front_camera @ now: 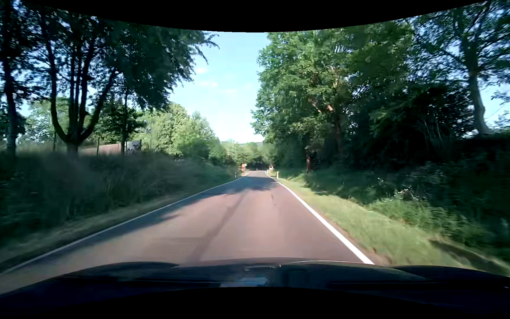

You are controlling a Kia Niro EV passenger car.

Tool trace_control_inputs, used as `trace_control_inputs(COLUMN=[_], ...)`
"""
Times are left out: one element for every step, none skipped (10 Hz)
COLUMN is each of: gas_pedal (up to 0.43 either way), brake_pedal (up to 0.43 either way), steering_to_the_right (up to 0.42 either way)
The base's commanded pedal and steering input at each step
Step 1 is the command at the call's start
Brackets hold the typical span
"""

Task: Follow the waypoints while adhering to traffic rules and regulations

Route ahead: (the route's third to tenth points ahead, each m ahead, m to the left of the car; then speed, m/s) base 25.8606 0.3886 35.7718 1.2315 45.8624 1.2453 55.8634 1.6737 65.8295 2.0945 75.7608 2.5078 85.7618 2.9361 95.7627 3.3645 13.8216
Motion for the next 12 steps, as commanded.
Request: trace_control_inputs(gas_pedal=[0.209, 0.209, 0.209, 0.209, 0.209, 0.209, 0.209, 0.209, 0.209, 0.209, 0.197, 0.209], brake_pedal=[0.000, 0.000, 0.000, 0.000, 0.000, 0.000, 0.000, 0.000, 0.000, 0.000, 0.000, 0.000], steering_to_the_right=[-0.013, -0.014, -0.014, -0.012, -0.012, -0.010, -0.010, -0.009, -0.009, -0.009, -0.008, -0.007])
